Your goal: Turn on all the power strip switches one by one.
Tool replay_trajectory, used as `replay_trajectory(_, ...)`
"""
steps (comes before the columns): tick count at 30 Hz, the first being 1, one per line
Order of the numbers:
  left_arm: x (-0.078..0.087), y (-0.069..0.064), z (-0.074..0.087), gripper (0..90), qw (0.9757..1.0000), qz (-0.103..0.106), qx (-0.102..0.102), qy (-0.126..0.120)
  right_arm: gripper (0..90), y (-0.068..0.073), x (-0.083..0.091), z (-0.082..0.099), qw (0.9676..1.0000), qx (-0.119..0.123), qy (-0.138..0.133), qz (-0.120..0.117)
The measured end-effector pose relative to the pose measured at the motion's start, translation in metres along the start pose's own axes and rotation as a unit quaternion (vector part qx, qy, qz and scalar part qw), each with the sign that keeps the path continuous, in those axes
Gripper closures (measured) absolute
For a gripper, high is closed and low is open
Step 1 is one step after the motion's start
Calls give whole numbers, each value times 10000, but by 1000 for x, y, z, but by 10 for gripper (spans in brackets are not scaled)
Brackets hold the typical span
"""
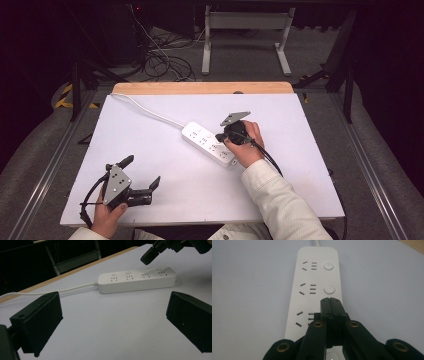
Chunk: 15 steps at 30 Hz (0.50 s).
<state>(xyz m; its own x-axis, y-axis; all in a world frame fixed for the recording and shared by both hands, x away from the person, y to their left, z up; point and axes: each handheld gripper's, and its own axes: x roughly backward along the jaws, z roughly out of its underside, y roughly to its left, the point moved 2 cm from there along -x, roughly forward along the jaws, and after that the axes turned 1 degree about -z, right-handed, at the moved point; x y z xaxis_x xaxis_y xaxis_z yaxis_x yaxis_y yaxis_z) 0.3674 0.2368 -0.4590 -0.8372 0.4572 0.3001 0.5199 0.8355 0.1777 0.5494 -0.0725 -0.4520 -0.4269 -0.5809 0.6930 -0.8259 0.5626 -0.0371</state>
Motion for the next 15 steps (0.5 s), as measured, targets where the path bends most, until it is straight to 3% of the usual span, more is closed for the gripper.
replay_trajectory(15,0,-1,0,9,10000,22,-30,16,900,-2,-15,4,9998,-12,182,47)
